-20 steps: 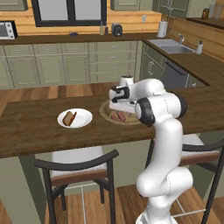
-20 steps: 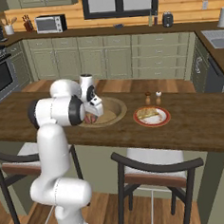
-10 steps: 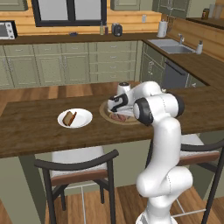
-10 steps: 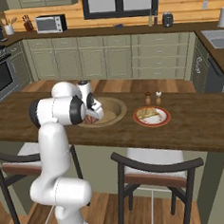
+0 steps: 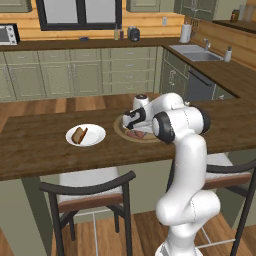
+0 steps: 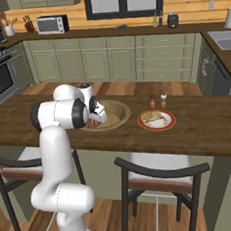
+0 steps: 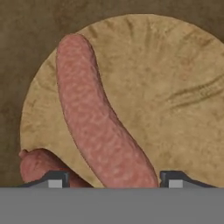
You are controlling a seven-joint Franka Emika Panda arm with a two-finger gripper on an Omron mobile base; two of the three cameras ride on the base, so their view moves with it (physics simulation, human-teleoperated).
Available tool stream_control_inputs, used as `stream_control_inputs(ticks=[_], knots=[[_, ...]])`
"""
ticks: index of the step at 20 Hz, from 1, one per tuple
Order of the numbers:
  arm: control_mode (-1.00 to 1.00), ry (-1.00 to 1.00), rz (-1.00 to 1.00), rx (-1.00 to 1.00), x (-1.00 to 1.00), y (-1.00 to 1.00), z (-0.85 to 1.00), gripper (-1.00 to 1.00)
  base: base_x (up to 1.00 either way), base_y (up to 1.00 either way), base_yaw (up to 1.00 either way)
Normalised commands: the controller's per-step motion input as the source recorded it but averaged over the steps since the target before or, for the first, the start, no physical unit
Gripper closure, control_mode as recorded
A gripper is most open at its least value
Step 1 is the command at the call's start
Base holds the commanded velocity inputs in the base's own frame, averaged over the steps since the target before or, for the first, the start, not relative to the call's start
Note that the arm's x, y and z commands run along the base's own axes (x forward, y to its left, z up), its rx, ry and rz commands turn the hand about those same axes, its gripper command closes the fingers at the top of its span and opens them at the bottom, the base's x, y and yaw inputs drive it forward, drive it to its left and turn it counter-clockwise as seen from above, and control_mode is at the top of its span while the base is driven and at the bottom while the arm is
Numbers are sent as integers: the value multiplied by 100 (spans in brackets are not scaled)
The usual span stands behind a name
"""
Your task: Place one bun and one sausage from the bowl on each plate.
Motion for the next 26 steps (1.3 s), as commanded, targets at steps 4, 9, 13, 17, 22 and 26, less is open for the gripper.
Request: stream_control_inputs(ticks=[4, 9, 13, 17, 22, 26], knots=[[-100, 0, 4, 0, 17, -7, -51, 100, 0, 0, 0], [-100, 2, 5, 0, 22, -19, -90, 100, 0, 0, 0], [-100, 15, 4, 0, 19, -24, -100, 100, 0, 0, 0], [-100, 28, 6, -2, 9, -34, -100, 100, 0, 0, 0], [-100, 38, 15, -5, 7, -19, -100, 100, 0, 0, 0], [-100, 12, 14, 1, -63, -1, -92, 100, 0, 0, 0]])
